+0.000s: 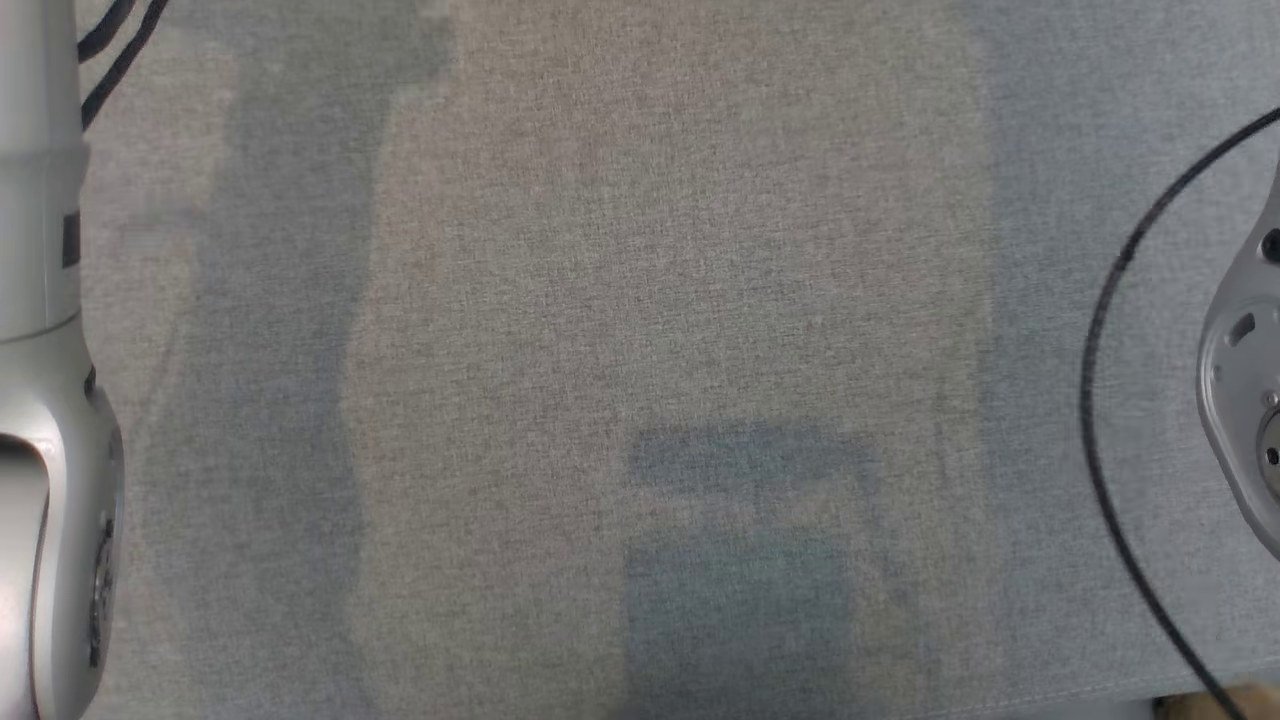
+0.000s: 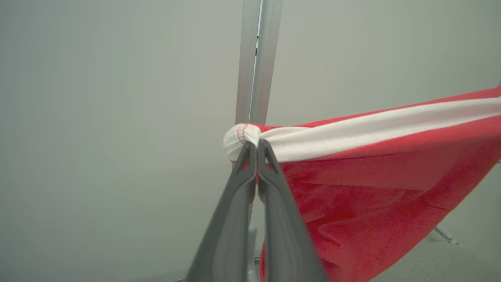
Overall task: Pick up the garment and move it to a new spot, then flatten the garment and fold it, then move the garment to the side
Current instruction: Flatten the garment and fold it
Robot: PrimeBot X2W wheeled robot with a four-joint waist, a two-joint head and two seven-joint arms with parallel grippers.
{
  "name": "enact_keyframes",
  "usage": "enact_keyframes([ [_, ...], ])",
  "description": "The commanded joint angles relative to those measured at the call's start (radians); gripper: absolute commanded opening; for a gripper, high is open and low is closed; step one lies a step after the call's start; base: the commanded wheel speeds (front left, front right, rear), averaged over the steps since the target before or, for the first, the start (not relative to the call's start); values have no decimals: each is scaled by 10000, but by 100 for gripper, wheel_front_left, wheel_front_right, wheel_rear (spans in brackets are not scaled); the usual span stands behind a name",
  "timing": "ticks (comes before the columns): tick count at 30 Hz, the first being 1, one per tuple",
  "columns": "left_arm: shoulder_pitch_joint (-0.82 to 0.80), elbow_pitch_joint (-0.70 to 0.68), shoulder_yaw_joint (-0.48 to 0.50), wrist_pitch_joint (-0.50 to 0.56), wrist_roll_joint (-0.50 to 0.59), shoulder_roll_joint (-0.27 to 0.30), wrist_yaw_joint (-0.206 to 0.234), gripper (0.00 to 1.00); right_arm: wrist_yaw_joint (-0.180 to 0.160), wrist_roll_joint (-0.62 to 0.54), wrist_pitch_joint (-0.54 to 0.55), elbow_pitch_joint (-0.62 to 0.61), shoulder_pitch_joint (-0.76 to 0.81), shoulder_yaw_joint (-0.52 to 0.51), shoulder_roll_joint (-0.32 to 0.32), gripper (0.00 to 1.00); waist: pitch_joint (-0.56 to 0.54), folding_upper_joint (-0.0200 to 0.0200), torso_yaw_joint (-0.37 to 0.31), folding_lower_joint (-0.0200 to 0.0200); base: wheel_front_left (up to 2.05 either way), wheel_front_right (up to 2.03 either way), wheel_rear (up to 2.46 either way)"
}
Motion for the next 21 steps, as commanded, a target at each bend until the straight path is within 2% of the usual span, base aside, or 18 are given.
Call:
enact_keyframes([
  [1,6,264,87,-101,41,141,-10,0,-39,-32,-196,186,27,-126,-85,0,929,0,-90,-2,0,0,0],
  [5,-392,1340,34,-1562,19,-110,-583,0,-31,259,-1061,1107,-208,475,13,0,1310,0,-209,-2,0,0,0],
  [8,340,1991,-318,-2561,59,-125,-991,0,-30,715,-1451,1290,828,1465,33,0,1257,0,-274,-2,0,0,0],
  [11,1233,2235,-737,-3249,-153,-26,-1180,0,-27,1389,-1653,862,1949,2396,-79,0,1221,0,-365,-2,0,0,0],
  [13,2194,2287,-976,-3580,-404,120,-1221,0,-28,1980,-1707,479,3060,2963,-311,0,1068,0,-393,-2,0,0,0],
  [15,3714,1951,-1581,-3968,-776,451,-1233,0,-27,2840,-1744,-376,4748,3679,-847,0,624,0,-416,-2,0,0,0],
  [18,5238,1365,-1929,-4271,-1071,872,-1225,0,-28,3552,-1781,-1325,6435,4154,-1537,0,14,0,-414,-2,0,0,0],
  [21,6736,503,-1856,-4467,-1388,1133,-1163,0,-31,4052,-1799,-2252,8033,4299,-2275,0,-585,0,-366,-2,0,0,0],
])
